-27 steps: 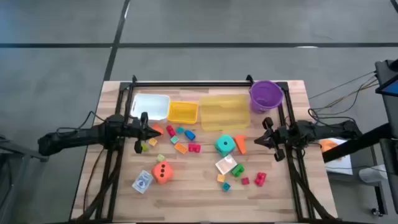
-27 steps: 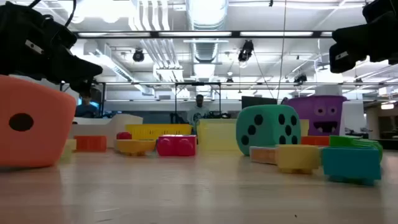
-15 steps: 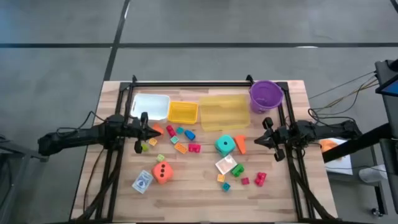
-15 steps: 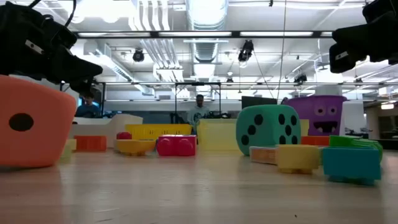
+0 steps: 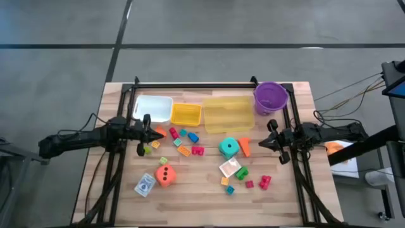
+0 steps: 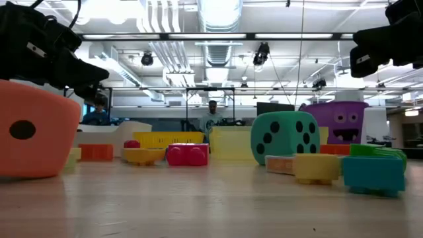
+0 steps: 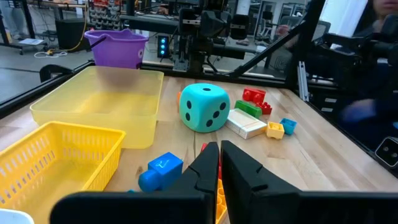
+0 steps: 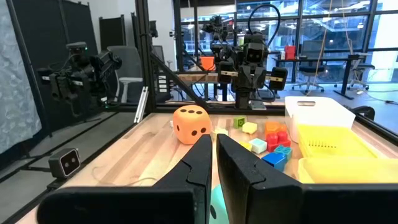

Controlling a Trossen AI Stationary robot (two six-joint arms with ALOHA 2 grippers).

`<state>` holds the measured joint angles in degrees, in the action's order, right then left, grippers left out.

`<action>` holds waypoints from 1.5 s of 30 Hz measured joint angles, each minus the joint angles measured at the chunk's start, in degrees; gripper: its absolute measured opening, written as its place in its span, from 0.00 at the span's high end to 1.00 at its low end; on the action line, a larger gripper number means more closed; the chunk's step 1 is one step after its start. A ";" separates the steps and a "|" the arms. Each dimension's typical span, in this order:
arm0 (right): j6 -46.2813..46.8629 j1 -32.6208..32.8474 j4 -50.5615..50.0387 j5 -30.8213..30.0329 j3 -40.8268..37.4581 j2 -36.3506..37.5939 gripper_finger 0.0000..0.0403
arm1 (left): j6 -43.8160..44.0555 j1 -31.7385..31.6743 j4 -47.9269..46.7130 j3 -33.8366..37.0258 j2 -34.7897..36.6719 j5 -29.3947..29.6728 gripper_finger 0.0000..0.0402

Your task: Pick & Place Toys

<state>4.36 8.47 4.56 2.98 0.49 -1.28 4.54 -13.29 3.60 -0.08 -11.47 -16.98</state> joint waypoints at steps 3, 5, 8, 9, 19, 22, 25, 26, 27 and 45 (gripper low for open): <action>0.01 0.01 0.00 0.00 0.01 0.00 0.94 | 0.00 0.01 -0.02 0.00 -0.01 -0.01 0.95; 0.03 0.00 0.00 0.00 0.01 0.00 0.94 | 0.02 -0.01 -0.02 0.00 0.01 -0.01 0.95; 0.00 0.00 0.00 -0.02 0.00 0.00 0.94 | 0.01 -0.01 0.00 0.00 -0.01 -0.01 0.95; 0.00 0.00 0.00 0.00 0.00 0.00 0.94 | 0.01 0.01 -0.01 0.00 0.01 -0.01 0.95; 0.02 0.00 0.00 0.00 0.02 0.00 0.94 | 0.00 0.01 0.00 0.00 0.00 0.00 0.95; 0.02 0.01 0.00 -0.01 0.01 0.00 0.94 | 0.02 0.01 0.00 0.00 -0.01 -0.01 0.95; 0.11 0.01 0.00 0.00 0.01 0.00 0.94 | 0.01 0.01 -0.01 0.00 0.00 0.01 0.95; 0.09 0.02 0.00 0.00 0.00 0.00 0.94 | 0.01 0.01 -0.01 0.00 -0.01 -0.01 0.95; 0.01 0.00 0.00 0.00 0.01 0.00 0.94 | 0.02 -0.01 0.00 0.00 -0.01 -0.01 0.95; -0.47 0.00 3.40 -0.07 0.00 -0.05 0.94 | 1.98 -0.03 1.45 0.00 -0.01 0.25 0.95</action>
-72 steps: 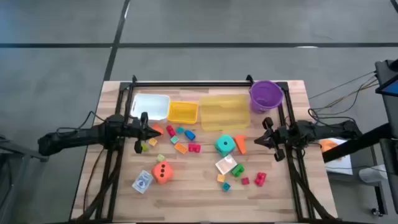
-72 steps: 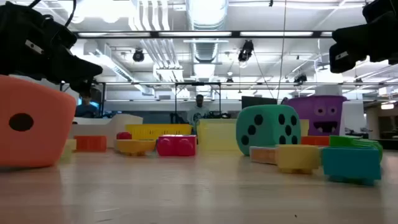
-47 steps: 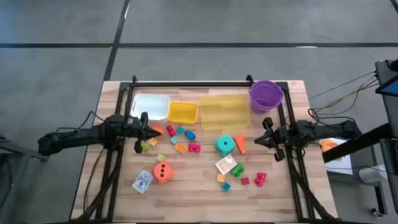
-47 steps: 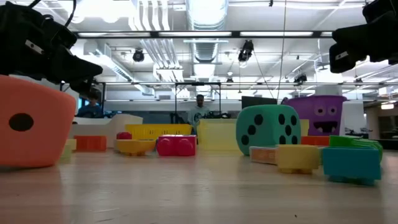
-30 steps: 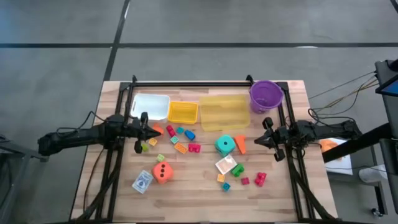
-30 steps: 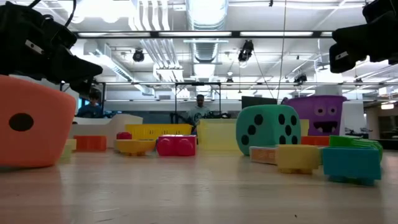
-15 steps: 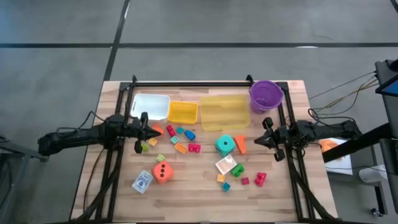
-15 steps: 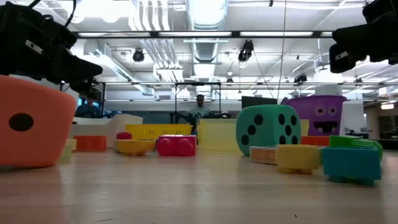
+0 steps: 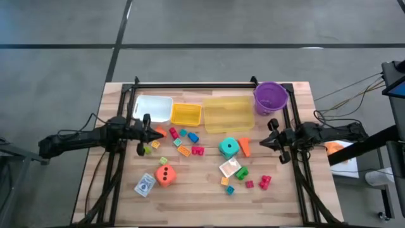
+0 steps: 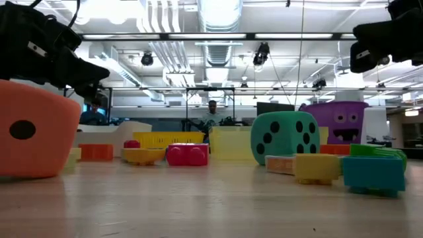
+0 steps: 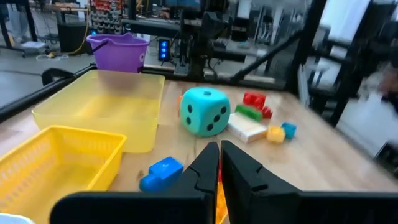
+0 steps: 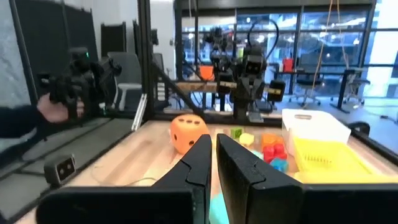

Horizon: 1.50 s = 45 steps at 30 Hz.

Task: Pick & Place Toys
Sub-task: Put the orange game piece into the yellow bin

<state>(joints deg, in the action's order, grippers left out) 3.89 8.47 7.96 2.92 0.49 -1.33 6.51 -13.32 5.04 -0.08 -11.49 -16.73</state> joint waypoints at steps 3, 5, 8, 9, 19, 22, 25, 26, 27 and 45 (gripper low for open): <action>7.56 0.02 1.67 0.00 0.02 0.20 0.94 | 7.99 0.00 2.33 0.00 0.02 0.12 0.95; 9.42 0.02 4.43 -0.03 0.02 0.02 0.94 | 10.43 0.00 4.14 0.00 0.00 0.84 0.95; 12.11 0.02 6.84 0.14 0.02 0.01 0.94 | 18.63 0.02 6.92 0.00 0.04 0.90 0.95; 13.77 0.02 7.37 0.16 0.02 0.03 0.94 | 20.02 0.01 7.25 0.00 0.03 1.36 0.95; 16.15 0.02 12.40 0.06 0.02 -0.11 0.94 | 17.30 -0.44 8.23 -2.33 -0.65 5.25 0.95; 18.51 0.04 12.16 1.76 0.02 -1.10 0.94 | 16.93 -0.57 8.11 -3.87 -1.88 5.18 0.95; 18.28 0.00 12.60 1.31 0.02 -2.36 0.94 | 15.19 -0.61 7.44 -6.36 -3.93 4.99 0.95; 18.25 0.01 12.60 0.83 0.02 -2.77 0.94 | 15.09 -0.61 6.47 -7.57 -4.81 4.46 0.95; 18.26 0.02 12.54 0.03 0.02 -3.20 0.94 | 14.94 -0.61 4.76 -8.97 -5.74 3.53 0.95; 12.72 0.02 -2.05 -8.22 9.44 -15.17 0.50 | 8.85 -0.66 -12.62 -22.14 -20.78 13.29 0.95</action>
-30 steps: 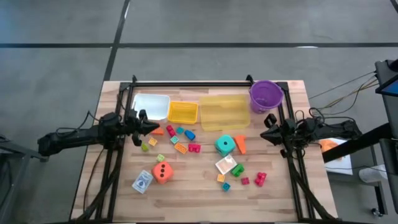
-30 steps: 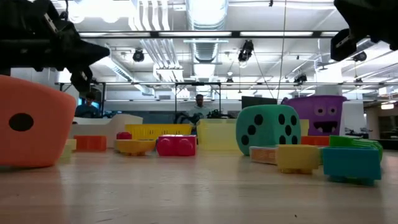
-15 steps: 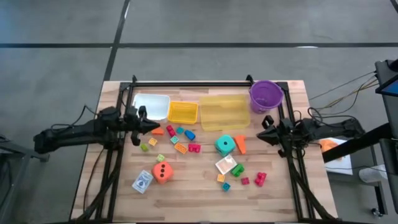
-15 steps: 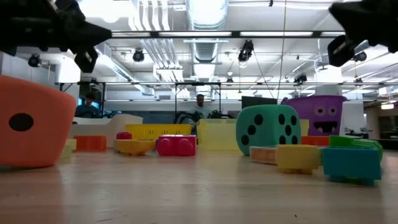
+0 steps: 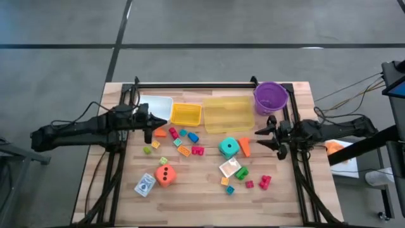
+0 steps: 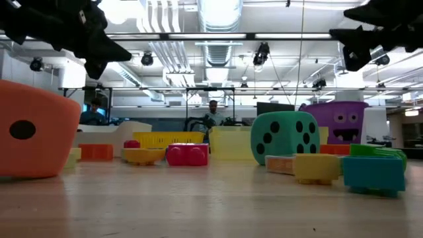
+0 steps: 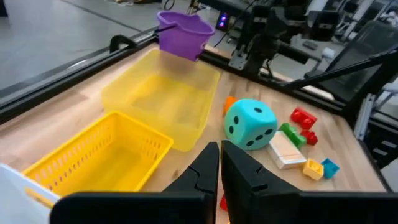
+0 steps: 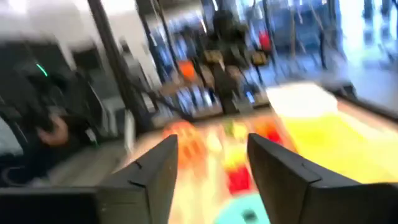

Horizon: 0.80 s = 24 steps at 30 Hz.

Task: Pick & Place Toys
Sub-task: Put the orange game piece into the yellow bin

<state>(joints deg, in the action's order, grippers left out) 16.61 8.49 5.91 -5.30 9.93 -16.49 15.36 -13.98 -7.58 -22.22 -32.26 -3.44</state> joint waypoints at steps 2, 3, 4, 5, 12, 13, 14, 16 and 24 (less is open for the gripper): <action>2.77 0.00 -10.52 -3.23 5.21 -2.72 0.48 | 0.57 0.00 -0.18 0.04 -0.31 0.48 0.95; 4.28 -0.02 -14.54 -4.51 7.52 -4.38 0.48 | 0.79 0.00 -0.22 0.06 -0.25 0.48 0.95; 5.86 -0.02 -17.81 -5.44 9.80 -6.19 0.48 | 0.93 0.00 0.03 0.05 -0.22 0.48 0.95; 7.29 -0.02 -20.44 -5.66 11.69 -7.88 0.48 | 1.17 0.00 0.03 0.04 -0.18 0.50 0.95; 20.94 3.22 -27.45 -7.76 17.73 -20.88 0.47 | 2.51 0.00 0.22 0.04 -0.20 0.50 0.95; 23.54 4.18 -28.09 -9.07 18.08 -22.60 0.47 | 2.58 0.00 0.23 0.04 -0.20 0.50 0.95; 26.27 5.16 -29.20 -10.59 18.47 -24.27 0.47 | 2.66 0.00 0.22 0.04 -0.20 0.50 0.95; 31.72 7.32 -32.73 -13.54 19.75 -27.82 0.47 | 2.66 0.00 0.23 0.04 -0.20 0.50 0.95; 50.48 15.82 -45.03 -20.50 28.47 -41.50 0.47 | 4.01 0.00 -0.01 0.04 -0.20 0.48 0.95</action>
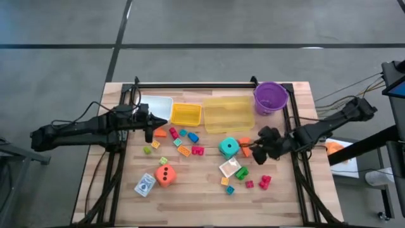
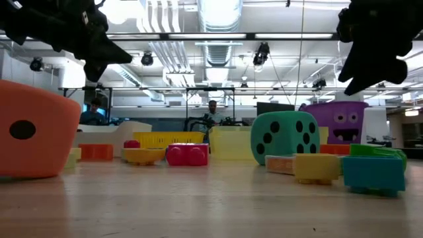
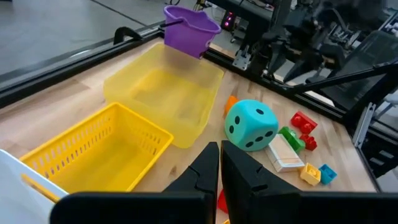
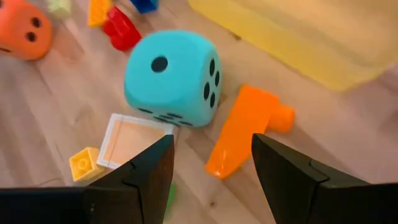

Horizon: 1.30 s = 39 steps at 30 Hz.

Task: Pick & Place Toys
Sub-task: Put the orange game piece into the yellow bin

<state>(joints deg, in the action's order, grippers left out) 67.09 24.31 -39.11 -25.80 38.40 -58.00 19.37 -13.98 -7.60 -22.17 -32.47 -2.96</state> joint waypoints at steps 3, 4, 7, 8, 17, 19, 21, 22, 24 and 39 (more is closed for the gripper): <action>4.17 2.49 -2.43 -0.15 2.54 -5.01 0.47 | 0.20 0.00 -0.01 0.00 0.00 0.02 0.95; 5.11 3.35 -2.53 -0.45 3.02 -6.70 0.47 | 0.20 0.00 -0.01 0.00 0.00 0.00 0.95; 7.68 5.27 -2.58 -1.22 3.93 -11.67 0.47 | 0.20 0.00 0.00 0.00 0.00 0.01 0.95; 8.45 5.64 -2.61 -1.38 4.12 -13.18 0.47 | 0.20 0.00 0.00 0.00 0.00 0.02 0.95; 14.69 7.18 -2.19 -3.52 4.42 -22.28 0.47 | 0.62 0.00 0.00 -0.02 0.00 0.00 0.95; 15.66 7.19 -2.16 -4.36 4.44 -23.29 0.47 | 0.64 0.00 0.00 -0.02 0.00 0.00 0.95; 16.49 7.20 -2.04 -5.53 4.72 -24.00 0.47 | 0.85 0.00 0.00 -0.02 0.00 0.00 0.95; 16.84 7.20 -1.89 -5.88 4.77 -24.40 0.47 | 1.08 0.00 0.00 -0.02 0.00 0.00 0.95; 17.67 7.02 -2.22 -6.11 4.66 -25.36 0.47 | 1.51 0.00 0.00 -0.02 0.00 0.00 0.95; 19.67 6.41 -1.64 -10.45 5.47 -31.69 0.47 | 1.69 0.00 0.02 -0.04 0.00 0.00 0.95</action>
<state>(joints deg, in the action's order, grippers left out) 86.76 30.72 -40.76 -36.25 43.88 -89.69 21.06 -13.98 -7.58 -22.22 -32.47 -2.96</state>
